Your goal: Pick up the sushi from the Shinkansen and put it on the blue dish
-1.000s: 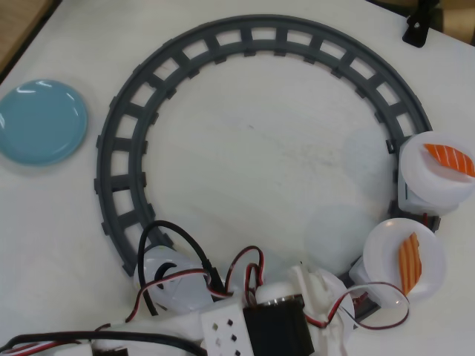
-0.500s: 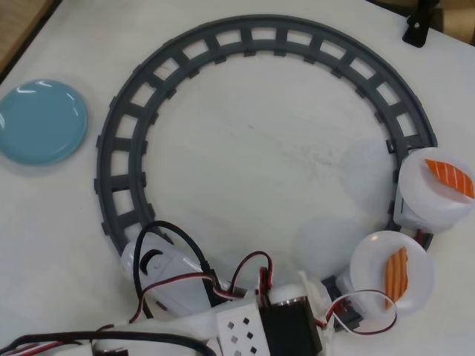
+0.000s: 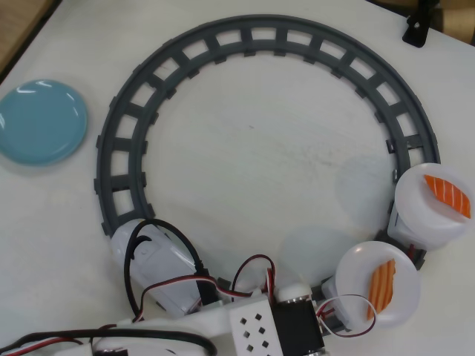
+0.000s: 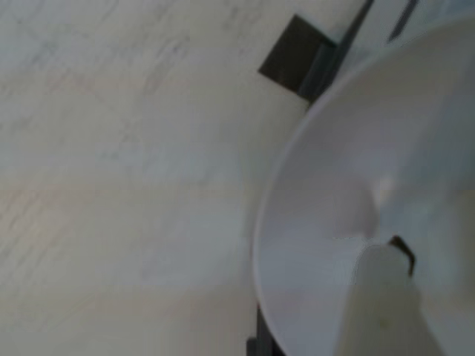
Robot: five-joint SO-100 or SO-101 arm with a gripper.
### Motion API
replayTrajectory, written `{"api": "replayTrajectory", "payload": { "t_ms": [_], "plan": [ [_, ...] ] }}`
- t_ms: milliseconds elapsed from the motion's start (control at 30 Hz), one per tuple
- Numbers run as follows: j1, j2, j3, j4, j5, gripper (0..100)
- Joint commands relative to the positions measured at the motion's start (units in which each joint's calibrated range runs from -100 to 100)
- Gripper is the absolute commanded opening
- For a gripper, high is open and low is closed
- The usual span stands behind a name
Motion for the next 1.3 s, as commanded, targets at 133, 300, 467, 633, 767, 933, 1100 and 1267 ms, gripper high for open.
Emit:
{"api": "replayTrajectory", "payload": {
  "t_ms": [133,300,467,633,767,933,1100,1267],
  "plan": [
    [-1.9,-1.9,0.7,1.1,-2.1,8],
    [-2.7,-1.9,0.8,1.1,-2.2,8],
    [-4.3,-2.0,0.0,1.1,-3.6,8],
    [-7.5,-9.3,1.7,1.1,-5.1,8],
    [-11.5,-17.0,6.7,1.1,-5.1,8],
    [-17.6,-23.7,11.1,1.1,-6.0,8],
    [-25.8,-25.9,11.4,1.1,-8.8,8],
    [-34.9,-26.4,11.2,1.1,-12.9,8]
  ]
}}
